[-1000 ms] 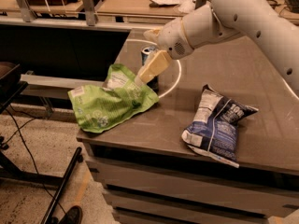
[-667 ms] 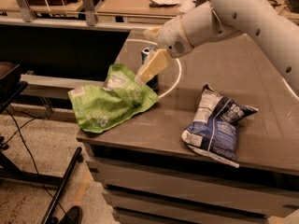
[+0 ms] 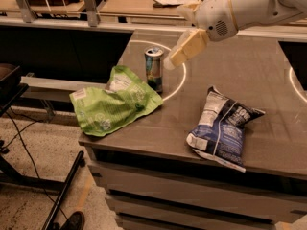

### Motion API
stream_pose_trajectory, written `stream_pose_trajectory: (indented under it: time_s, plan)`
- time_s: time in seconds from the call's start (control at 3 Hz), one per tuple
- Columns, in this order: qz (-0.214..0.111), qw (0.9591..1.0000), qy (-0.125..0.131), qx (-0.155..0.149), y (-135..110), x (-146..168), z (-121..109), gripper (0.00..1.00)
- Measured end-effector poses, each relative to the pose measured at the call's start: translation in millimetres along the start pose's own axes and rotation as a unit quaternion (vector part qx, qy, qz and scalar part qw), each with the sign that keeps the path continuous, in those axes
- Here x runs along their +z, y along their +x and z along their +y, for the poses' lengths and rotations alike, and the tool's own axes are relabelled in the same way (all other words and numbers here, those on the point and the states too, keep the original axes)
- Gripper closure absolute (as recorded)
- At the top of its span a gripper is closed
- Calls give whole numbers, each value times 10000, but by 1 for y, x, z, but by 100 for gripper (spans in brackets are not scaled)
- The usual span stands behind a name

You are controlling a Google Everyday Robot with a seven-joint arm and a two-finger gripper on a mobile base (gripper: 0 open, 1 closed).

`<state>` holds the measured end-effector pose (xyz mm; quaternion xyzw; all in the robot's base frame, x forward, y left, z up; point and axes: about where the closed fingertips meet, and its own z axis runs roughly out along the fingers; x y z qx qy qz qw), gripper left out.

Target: Move redbull can near green rice chip bag

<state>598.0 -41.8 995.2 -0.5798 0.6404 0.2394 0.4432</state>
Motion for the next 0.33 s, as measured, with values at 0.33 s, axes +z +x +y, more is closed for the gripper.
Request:
stream_pose_trajectory:
  time_s: [0.33]
  plan:
    - [0,10000,0,0,0,0,0,0]
